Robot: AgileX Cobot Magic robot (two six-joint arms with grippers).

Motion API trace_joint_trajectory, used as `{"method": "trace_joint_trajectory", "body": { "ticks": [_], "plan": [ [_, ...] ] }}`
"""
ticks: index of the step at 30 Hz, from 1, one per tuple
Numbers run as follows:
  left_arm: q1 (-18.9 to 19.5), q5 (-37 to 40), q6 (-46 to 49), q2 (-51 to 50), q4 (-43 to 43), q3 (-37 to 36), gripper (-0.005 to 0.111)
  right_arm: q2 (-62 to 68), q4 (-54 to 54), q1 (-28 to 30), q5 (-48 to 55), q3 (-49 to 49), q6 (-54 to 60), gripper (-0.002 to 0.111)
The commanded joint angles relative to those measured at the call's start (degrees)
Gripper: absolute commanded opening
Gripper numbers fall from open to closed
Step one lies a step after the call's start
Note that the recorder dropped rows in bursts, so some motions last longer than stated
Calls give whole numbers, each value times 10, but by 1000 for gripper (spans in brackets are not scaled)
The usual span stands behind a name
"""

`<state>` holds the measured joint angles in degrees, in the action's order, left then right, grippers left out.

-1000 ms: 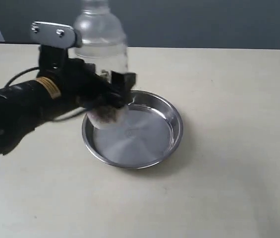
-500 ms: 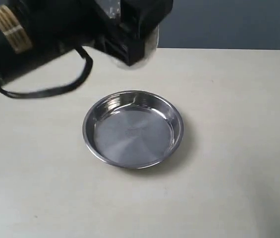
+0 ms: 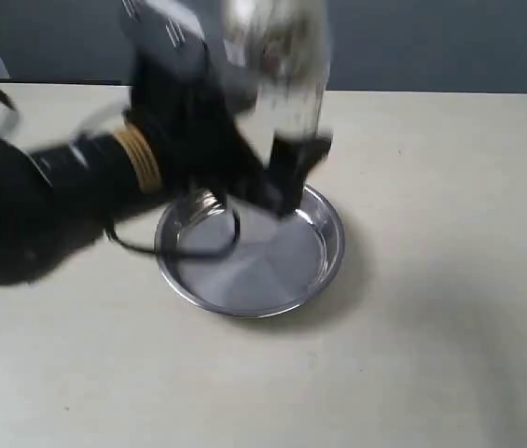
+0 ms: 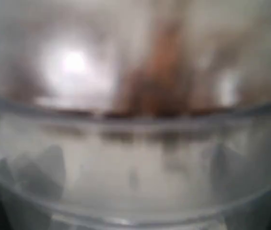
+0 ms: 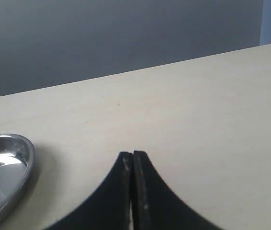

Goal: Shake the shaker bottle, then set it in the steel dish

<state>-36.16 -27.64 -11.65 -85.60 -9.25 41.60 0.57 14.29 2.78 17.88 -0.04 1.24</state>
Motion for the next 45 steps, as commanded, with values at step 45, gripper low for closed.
{"method": "trace_joint_trajectory", "body": {
  "ticks": [45],
  "plan": [
    [6,8,-28,119,-61,73,0,-3,0,-2,-5,0,2,-1]
  ]
}}
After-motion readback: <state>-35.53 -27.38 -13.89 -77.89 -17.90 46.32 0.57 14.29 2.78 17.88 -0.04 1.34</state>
